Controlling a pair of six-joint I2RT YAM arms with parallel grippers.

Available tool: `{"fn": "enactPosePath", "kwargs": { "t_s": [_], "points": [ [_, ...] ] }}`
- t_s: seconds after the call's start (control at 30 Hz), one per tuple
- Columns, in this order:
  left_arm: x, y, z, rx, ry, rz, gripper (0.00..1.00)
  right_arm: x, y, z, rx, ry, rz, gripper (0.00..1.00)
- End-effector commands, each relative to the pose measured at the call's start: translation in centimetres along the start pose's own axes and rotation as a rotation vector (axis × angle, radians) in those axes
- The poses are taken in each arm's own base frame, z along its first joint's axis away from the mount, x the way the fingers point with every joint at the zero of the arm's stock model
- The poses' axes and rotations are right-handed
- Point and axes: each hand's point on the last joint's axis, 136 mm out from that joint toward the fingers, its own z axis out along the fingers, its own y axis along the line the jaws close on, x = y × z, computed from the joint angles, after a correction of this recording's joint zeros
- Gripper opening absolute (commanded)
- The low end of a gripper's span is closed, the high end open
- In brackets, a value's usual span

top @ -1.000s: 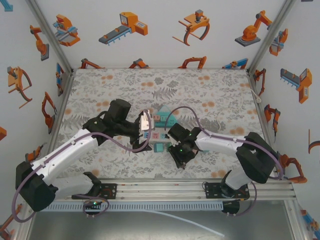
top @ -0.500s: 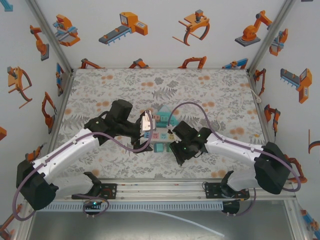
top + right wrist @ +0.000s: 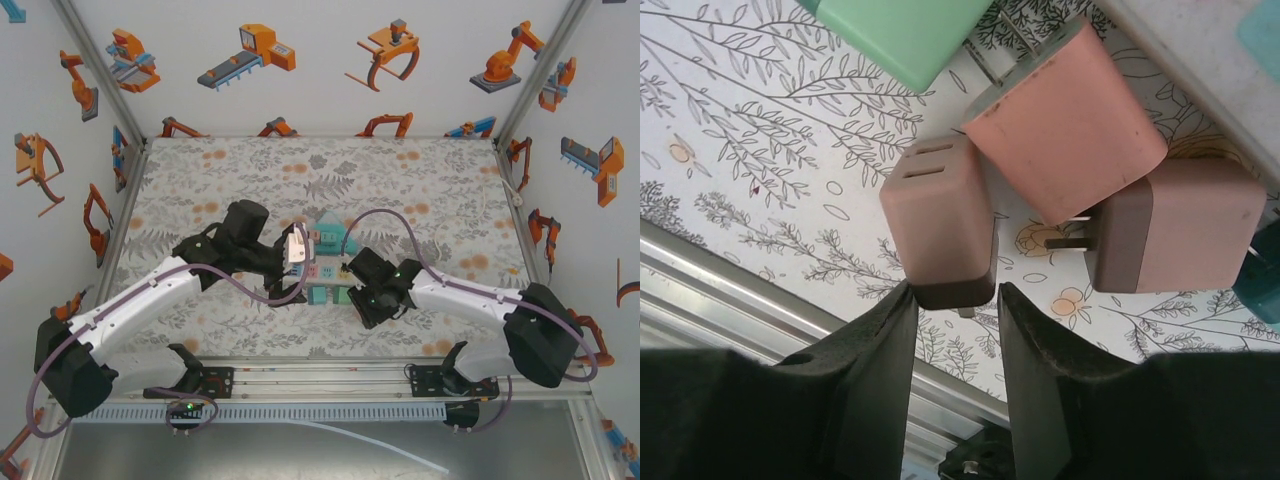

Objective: Pull the plug off the socket

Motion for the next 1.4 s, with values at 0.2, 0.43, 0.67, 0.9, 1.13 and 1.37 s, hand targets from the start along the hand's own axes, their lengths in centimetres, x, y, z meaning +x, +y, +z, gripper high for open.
{"fn": "enactPosePath", "kwargs": {
  "t_s": [0.2, 0.43, 0.67, 0.9, 1.13, 1.37],
  "points": [
    [-0.5, -0.1, 0.4, 0.009, -0.011, 0.002, 0.97, -2.3, 1.0, -0.2, -0.040, -0.069, -0.021, 0.43],
    [-0.3, -0.2, 0.3, 0.001, -0.013, 0.002, 0.97, -2.8, 0.1, -0.3, 0.026, -0.047, -0.047, 0.39],
    [-0.2, -0.4, 0.2, -0.005, -0.016, 0.000, 0.97, -3.3, 1.7, -1.0, -0.041, -0.052, -0.153, 0.45],
    [0.4, -0.8, -0.3, -0.029, -0.010, -0.003, 0.97, -3.2, 2.0, 0.2, -0.045, 0.034, -0.259, 0.47],
    [0.9, -0.9, -1.5, -0.091, -0.007, -0.007, 0.97, -3.8, 1.4, -0.5, 0.013, 0.010, -0.302, 0.30],
    [1.2, -0.1, -3.8, -0.250, -0.027, -0.026, 0.97, -2.4, 1.2, -3.6, 0.183, -0.025, -0.549, 0.25]
  ]
}}
